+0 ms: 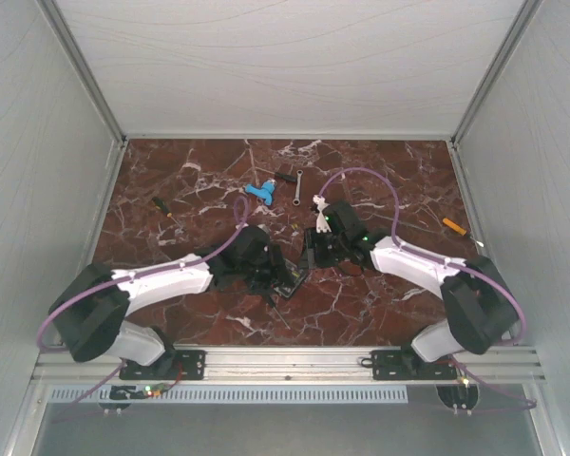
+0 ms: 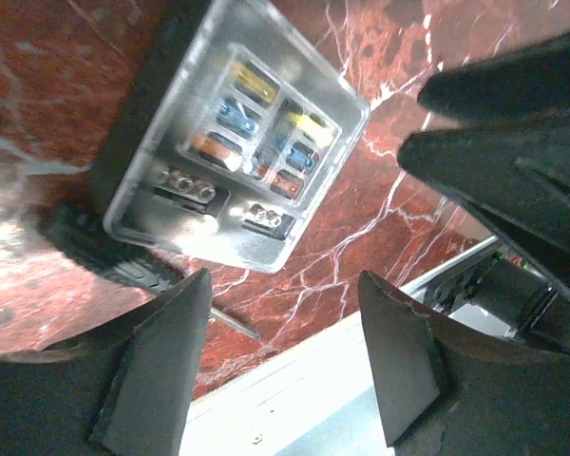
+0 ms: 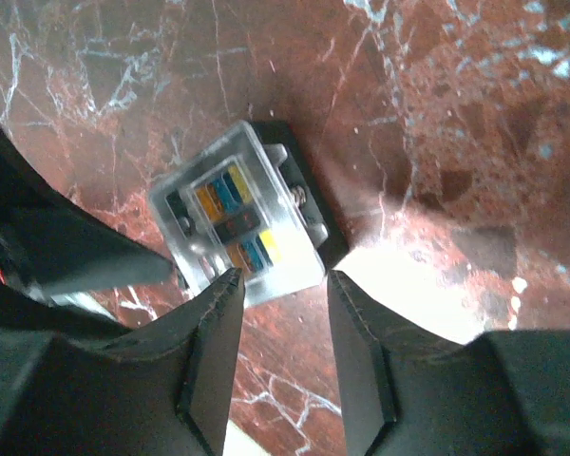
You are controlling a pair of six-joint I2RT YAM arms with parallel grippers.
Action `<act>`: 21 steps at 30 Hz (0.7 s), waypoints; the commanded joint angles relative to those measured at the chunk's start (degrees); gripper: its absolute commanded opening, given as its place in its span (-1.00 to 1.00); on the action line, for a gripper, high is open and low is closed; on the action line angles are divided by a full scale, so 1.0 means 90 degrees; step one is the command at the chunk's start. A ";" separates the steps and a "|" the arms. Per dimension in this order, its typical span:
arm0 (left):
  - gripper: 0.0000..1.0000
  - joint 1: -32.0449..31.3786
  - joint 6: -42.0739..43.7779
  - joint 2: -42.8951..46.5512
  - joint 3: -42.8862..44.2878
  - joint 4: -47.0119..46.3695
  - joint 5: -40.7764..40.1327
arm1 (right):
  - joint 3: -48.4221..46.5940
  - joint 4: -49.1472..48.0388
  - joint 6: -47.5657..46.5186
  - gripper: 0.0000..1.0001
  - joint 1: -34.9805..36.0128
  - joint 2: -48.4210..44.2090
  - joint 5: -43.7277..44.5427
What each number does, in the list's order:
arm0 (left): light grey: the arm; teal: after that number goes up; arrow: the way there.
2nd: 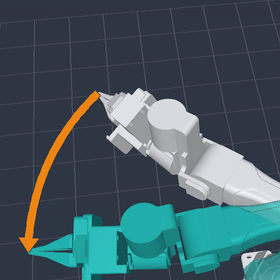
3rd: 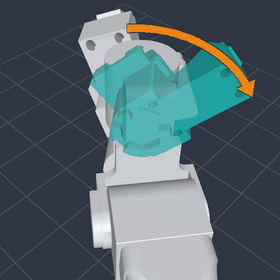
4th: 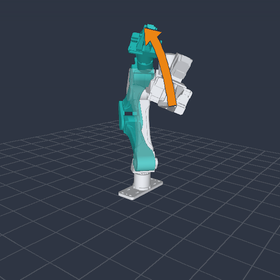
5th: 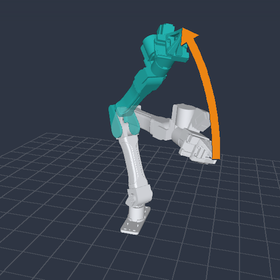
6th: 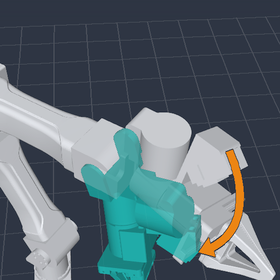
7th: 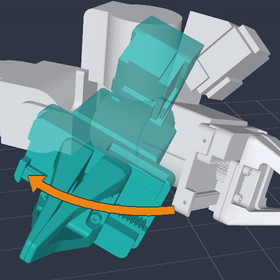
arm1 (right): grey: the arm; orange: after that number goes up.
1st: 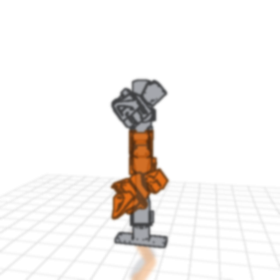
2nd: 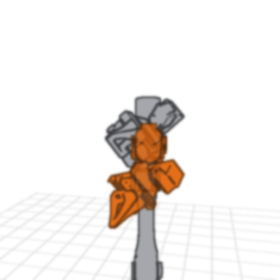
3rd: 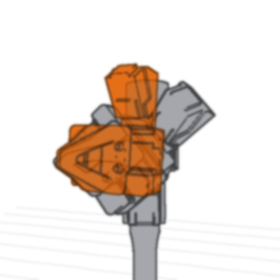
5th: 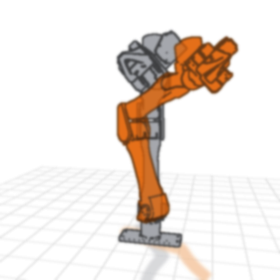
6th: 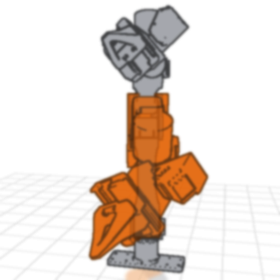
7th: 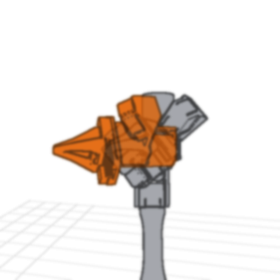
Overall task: Snap on the fuse box
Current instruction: Close the fuse box cover on the fuse box base, then adjust the fuse box base at the center of the board.
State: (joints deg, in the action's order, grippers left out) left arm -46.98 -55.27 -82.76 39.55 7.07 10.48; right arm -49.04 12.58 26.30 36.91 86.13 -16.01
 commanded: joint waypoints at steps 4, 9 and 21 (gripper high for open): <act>0.43 0.0652 0.0710 0.1002 0.0137 0.0571 -0.0697 | 0.1172 -0.0495 0.0634 -0.21 0.0039 -0.0997 -0.0194; 0.48 0.1325 0.1183 0.0673 0.0142 0.0158 -0.0228 | 0.1816 -0.1497 0.1410 -0.10 0.0213 -0.1021 -0.0555; 0.46 0.1568 0.1242 -0.0699 0.0257 -0.0820 0.1228 | 0.1398 -0.2720 0.1909 0.13 -0.0260 0.0398 -0.0984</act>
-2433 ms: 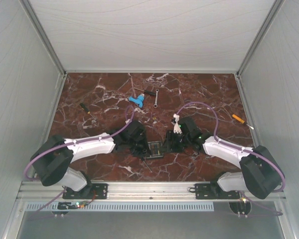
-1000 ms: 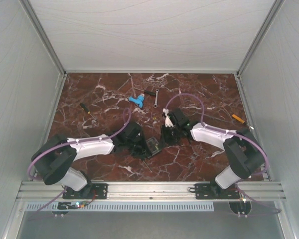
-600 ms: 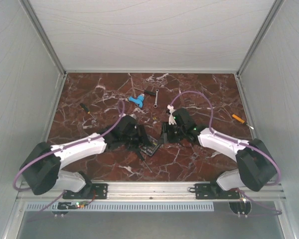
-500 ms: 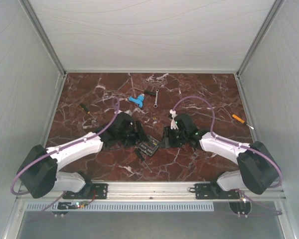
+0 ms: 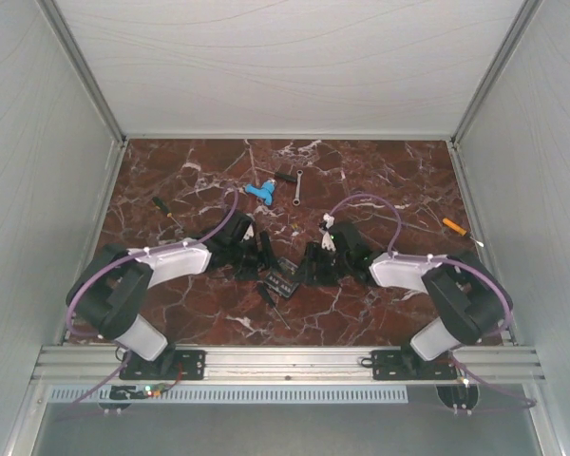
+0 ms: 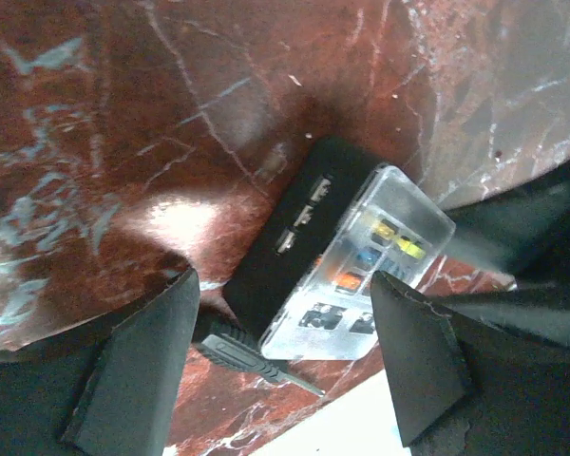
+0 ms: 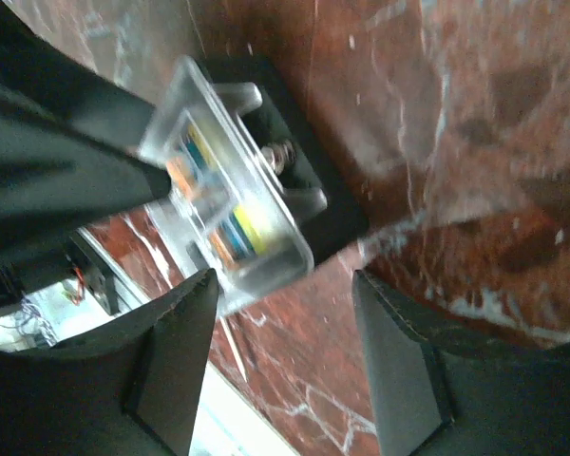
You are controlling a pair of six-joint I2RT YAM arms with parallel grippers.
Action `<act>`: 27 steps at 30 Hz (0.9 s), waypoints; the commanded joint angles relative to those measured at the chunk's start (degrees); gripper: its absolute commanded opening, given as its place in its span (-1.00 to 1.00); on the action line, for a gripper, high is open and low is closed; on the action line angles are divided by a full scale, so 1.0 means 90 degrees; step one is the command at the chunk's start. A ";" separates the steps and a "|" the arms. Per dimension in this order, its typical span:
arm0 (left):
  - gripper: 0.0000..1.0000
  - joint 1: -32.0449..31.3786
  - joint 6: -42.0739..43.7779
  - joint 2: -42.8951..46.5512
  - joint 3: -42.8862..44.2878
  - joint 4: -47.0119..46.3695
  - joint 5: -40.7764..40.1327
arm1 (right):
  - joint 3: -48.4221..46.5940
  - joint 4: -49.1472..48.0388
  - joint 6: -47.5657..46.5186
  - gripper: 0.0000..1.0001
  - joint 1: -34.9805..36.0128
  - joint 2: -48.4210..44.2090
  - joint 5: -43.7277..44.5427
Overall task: Snap on the fuse box
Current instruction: Adjust the fuse box base at the center of the board.
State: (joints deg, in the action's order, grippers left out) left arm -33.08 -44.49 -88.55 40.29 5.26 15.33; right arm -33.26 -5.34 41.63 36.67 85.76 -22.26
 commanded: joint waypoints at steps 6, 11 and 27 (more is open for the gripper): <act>0.47 0.0014 -0.0366 0.0033 -0.0174 -0.1261 0.1249 | -0.1608 -0.0469 -0.0183 0.16 -0.0362 0.1467 -0.0653; 0.49 -0.0067 -0.0629 -0.0002 -0.0253 -0.1510 0.1241 | -0.2744 -0.0112 -0.0576 0.19 -0.0370 0.2281 -0.0823; 0.55 -0.0233 -0.1092 0.0025 -0.0419 -0.1399 0.0556 | -0.0682 0.0191 -0.0897 0.35 -0.1110 -0.0016 -0.0116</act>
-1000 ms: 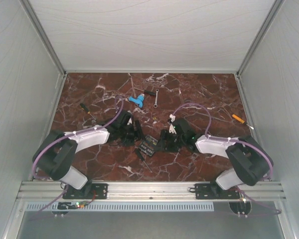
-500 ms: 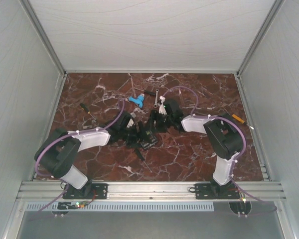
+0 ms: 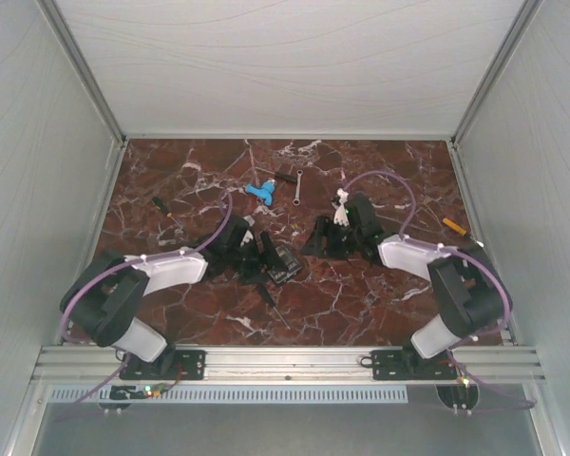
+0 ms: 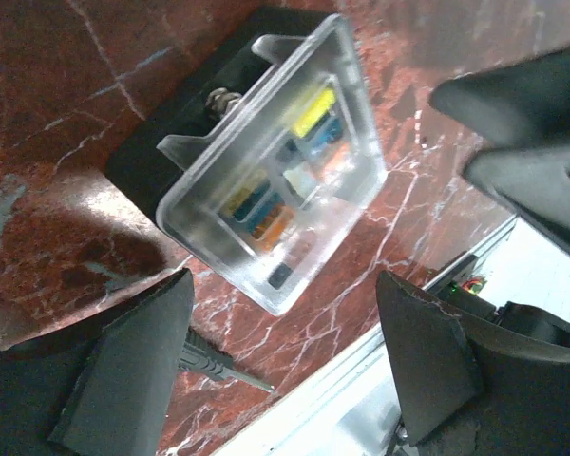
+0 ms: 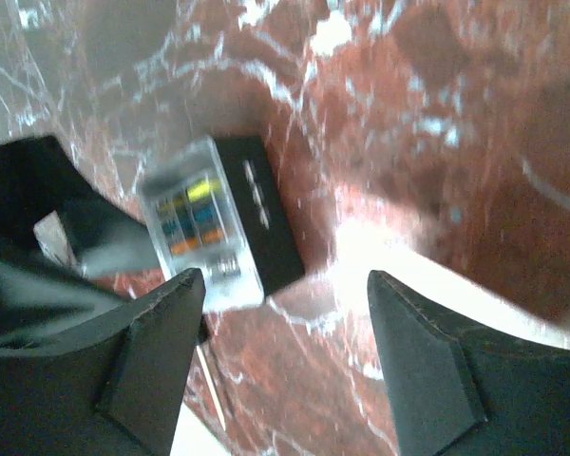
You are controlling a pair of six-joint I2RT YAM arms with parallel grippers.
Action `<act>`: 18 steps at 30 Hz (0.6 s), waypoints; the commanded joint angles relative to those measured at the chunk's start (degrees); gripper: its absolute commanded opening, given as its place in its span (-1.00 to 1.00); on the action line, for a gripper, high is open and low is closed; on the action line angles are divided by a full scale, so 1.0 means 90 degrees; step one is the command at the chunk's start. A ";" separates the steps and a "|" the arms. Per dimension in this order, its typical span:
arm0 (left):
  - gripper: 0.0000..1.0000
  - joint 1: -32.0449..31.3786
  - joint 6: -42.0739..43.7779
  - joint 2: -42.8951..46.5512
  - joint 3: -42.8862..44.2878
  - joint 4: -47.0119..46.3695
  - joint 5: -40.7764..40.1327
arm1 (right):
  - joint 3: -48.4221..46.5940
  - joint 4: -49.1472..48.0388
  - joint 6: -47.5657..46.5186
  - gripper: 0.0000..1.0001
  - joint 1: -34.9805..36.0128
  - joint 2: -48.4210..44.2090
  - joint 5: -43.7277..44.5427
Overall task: Snap on the fuse box
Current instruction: Adjust the fuse box base at the center of the board.
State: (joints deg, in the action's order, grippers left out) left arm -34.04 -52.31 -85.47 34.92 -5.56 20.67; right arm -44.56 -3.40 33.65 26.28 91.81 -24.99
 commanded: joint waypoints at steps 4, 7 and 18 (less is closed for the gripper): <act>0.55 -0.0406 -0.0473 -0.0604 0.0297 -0.0418 -0.0138 | 0.1254 -0.0034 0.0117 0.40 0.0042 -0.1385 0.0325; 0.55 -0.0631 -0.0702 -0.0835 0.0420 -0.0725 -0.0259 | 0.1531 -0.0007 0.0176 0.43 0.0035 -0.1856 0.0400; 0.54 -0.1013 -0.0364 -0.1106 0.1262 -0.0339 -0.0374 | 0.1837 -0.0570 0.0539 0.38 -0.0003 -0.2060 0.0197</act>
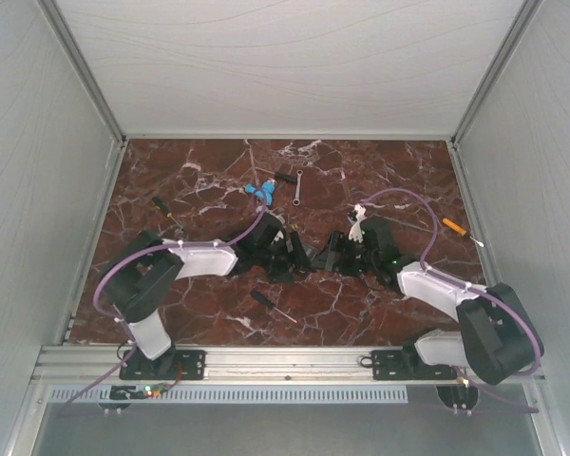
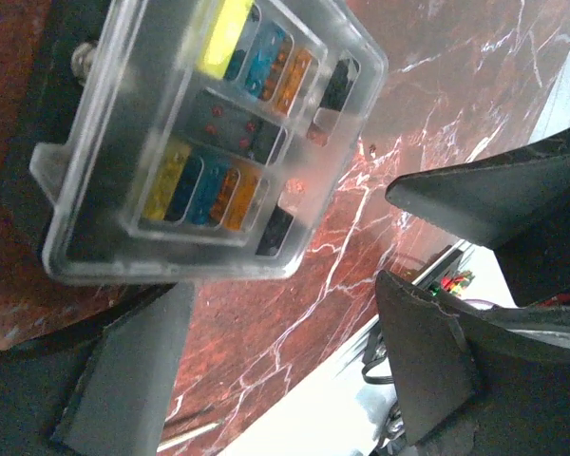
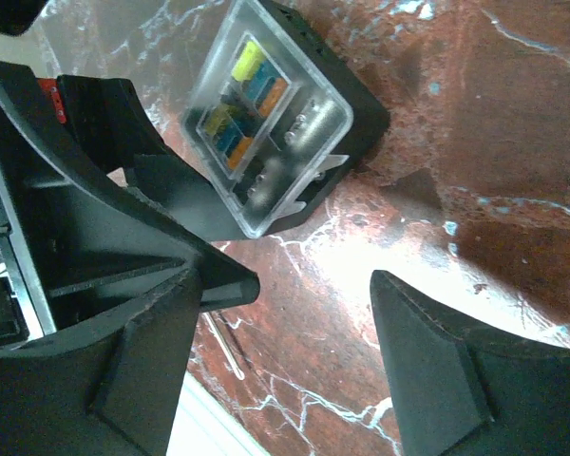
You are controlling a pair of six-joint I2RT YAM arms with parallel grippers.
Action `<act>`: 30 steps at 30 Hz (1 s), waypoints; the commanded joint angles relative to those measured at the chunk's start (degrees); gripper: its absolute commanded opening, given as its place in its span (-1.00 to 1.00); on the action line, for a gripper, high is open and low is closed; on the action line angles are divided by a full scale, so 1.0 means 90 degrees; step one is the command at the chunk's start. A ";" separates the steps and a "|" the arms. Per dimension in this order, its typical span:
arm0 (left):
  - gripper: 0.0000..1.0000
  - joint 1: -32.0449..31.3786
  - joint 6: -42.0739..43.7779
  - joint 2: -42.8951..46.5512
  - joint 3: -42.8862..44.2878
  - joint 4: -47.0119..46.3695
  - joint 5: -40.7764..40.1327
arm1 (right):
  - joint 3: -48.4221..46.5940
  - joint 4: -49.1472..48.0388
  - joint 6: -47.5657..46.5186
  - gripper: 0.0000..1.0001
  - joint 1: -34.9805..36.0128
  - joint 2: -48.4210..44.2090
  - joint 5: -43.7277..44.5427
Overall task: Snap on the fuse box
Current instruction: Adjust the fuse box base at the center of the board.
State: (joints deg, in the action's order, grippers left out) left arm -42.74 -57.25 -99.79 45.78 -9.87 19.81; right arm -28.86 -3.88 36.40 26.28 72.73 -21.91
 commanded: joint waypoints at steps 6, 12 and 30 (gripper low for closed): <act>0.47 0.0278 0.0765 0.1833 -0.0381 0.1306 -0.1167 | 0.0099 -0.1146 0.0672 0.22 0.0040 0.0537 -0.0452; 0.21 0.0988 0.1738 0.1521 0.0013 0.1509 -0.1046 | 0.0086 -0.1707 0.1083 0.12 0.0168 0.1090 -0.0379; -0.17 0.1175 0.2365 -0.0250 0.0527 0.0675 0.0390 | -0.0214 -0.1797 0.1100 -0.09 0.0181 0.2179 -0.0578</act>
State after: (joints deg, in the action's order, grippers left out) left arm -32.32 -36.88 -99.61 49.71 -1.23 19.66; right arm -29.52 -20.23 47.42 27.70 90.37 -27.29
